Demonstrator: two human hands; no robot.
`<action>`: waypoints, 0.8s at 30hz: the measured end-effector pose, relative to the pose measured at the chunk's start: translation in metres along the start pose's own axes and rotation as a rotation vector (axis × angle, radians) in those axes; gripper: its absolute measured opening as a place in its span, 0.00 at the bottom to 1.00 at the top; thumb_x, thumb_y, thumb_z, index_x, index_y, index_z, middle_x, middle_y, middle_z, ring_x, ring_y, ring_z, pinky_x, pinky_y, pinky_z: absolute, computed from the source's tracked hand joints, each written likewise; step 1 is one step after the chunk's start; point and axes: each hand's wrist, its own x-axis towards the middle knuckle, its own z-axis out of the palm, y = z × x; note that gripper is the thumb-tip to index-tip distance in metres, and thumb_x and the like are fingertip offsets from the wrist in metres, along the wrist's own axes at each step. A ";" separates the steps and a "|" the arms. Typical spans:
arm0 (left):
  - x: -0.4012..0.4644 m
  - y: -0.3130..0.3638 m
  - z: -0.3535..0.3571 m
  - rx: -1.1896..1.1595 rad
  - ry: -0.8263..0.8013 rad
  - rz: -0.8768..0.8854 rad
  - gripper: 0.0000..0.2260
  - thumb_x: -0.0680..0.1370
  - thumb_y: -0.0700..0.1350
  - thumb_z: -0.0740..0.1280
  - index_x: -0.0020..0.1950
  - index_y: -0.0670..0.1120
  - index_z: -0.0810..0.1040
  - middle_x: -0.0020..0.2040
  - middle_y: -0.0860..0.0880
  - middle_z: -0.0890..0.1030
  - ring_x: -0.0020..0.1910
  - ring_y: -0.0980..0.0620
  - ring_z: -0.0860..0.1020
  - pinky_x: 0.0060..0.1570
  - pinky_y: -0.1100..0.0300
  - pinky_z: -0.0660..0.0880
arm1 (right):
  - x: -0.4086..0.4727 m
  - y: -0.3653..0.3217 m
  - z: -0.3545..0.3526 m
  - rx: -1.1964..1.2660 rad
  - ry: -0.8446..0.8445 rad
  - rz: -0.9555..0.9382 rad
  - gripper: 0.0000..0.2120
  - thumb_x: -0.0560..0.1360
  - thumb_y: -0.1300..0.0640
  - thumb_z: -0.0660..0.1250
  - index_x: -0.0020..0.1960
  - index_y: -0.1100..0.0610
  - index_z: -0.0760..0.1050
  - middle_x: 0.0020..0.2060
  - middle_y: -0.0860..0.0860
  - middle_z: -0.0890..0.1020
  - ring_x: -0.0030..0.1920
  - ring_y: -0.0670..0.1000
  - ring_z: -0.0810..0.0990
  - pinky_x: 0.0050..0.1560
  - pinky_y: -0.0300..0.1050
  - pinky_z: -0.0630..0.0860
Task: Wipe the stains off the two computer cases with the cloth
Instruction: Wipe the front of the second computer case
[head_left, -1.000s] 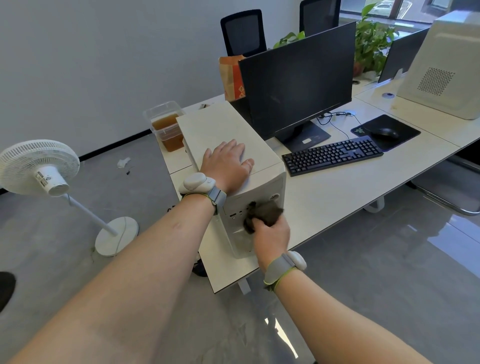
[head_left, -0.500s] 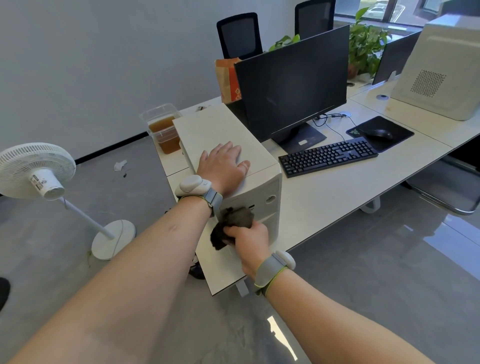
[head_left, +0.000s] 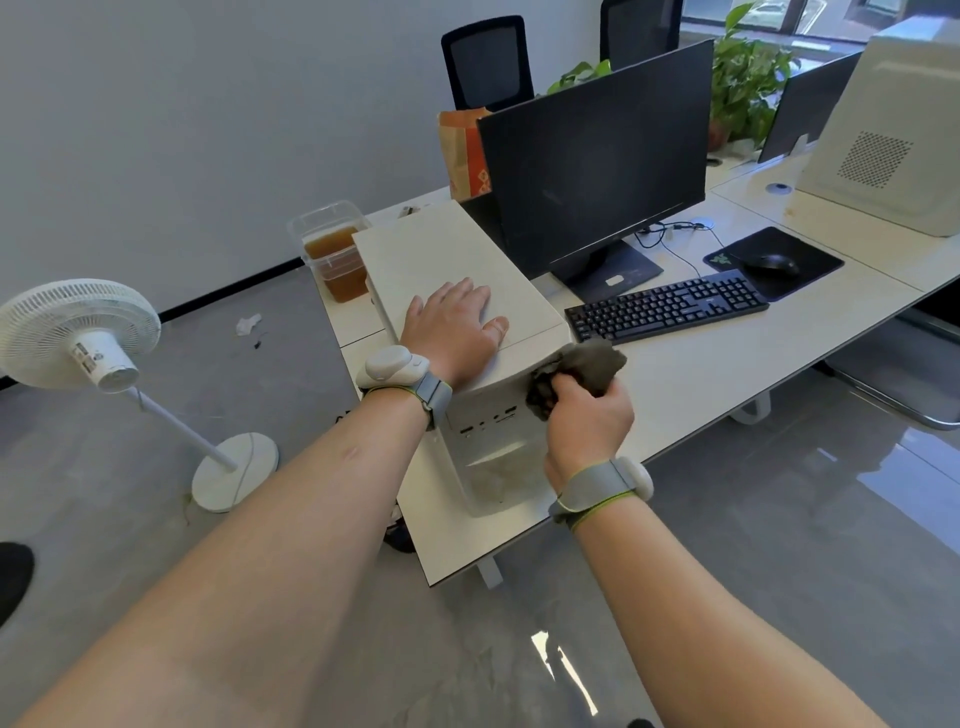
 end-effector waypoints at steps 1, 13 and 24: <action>0.000 0.001 0.000 0.000 0.003 0.000 0.25 0.84 0.59 0.53 0.79 0.53 0.64 0.83 0.50 0.59 0.82 0.47 0.55 0.79 0.40 0.50 | 0.002 0.000 0.000 -0.029 0.005 -0.023 0.08 0.65 0.55 0.72 0.44 0.53 0.80 0.37 0.50 0.84 0.40 0.53 0.83 0.46 0.57 0.84; 0.001 0.004 -0.002 -0.010 -0.001 -0.012 0.25 0.84 0.58 0.54 0.80 0.53 0.63 0.83 0.50 0.59 0.82 0.47 0.55 0.79 0.41 0.50 | -0.036 -0.006 -0.003 -0.169 -0.144 -0.099 0.10 0.69 0.62 0.74 0.48 0.52 0.81 0.40 0.48 0.85 0.44 0.52 0.83 0.47 0.47 0.80; 0.005 -0.003 -0.002 -0.022 -0.031 -0.003 0.25 0.83 0.59 0.54 0.79 0.53 0.65 0.83 0.51 0.60 0.81 0.47 0.56 0.78 0.40 0.50 | -0.035 -0.009 0.007 0.060 -0.045 0.055 0.07 0.68 0.63 0.73 0.45 0.56 0.81 0.37 0.48 0.85 0.39 0.50 0.83 0.46 0.49 0.81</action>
